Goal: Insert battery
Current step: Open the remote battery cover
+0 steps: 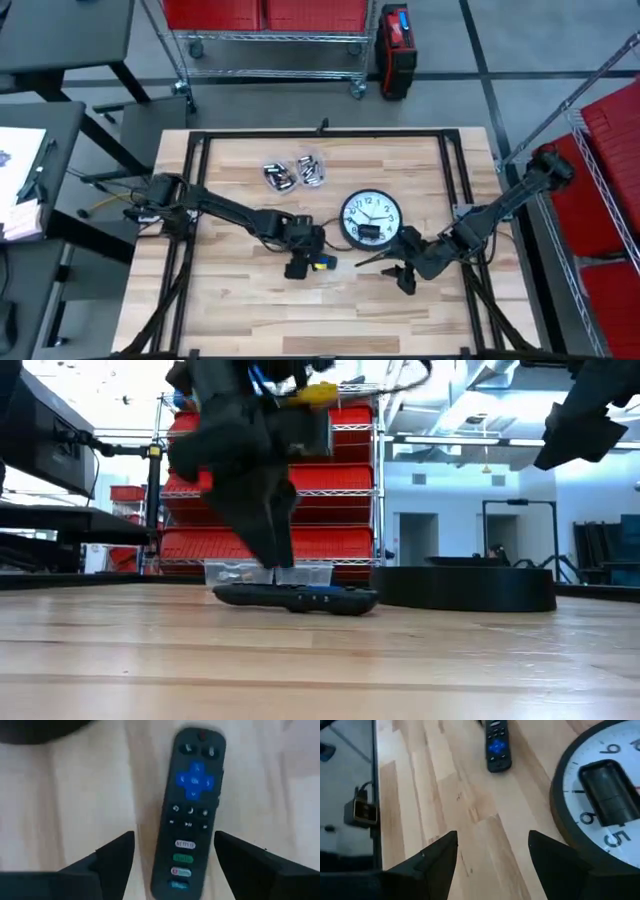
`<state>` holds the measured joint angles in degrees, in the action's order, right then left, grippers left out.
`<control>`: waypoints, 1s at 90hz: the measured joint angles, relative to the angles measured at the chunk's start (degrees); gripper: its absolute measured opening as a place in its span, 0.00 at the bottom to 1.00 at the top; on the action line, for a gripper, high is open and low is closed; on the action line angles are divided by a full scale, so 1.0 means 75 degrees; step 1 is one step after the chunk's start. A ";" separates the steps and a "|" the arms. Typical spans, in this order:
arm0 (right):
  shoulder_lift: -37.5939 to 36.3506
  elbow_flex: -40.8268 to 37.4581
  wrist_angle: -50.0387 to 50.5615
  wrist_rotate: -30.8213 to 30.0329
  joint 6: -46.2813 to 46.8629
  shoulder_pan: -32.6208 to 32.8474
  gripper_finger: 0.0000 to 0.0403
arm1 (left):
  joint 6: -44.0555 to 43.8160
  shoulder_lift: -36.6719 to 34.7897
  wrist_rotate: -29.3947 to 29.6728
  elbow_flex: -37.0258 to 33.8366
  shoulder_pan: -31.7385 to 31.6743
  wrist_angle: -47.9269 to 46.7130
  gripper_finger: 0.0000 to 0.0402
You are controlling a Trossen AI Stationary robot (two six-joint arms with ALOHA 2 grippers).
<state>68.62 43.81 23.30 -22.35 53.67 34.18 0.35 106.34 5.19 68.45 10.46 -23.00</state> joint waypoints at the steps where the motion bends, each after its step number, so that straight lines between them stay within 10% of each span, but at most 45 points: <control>1: 0.0000 0.0000 0.0001 -0.0024 0.0050 0.0002 0.57 | 0.0033 0.0025 0.0000 0.0000 0.0000 0.0004 0.63; 56: 0.0003 0.0000 0.0015 -0.1061 0.1641 -0.0024 0.57 | 0.0223 0.0273 -0.0130 0.0020 0.0005 -0.0587 0.38; 90: 0.0006 0.0000 -0.0393 -0.1209 -0.0350 -0.0478 0.57 | -0.0468 -0.0808 -0.0855 -0.0015 -0.0146 -0.1054 0.38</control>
<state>68.66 43.81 20.36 -31.41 51.04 30.59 -3.16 100.28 -1.22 68.34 9.37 -30.90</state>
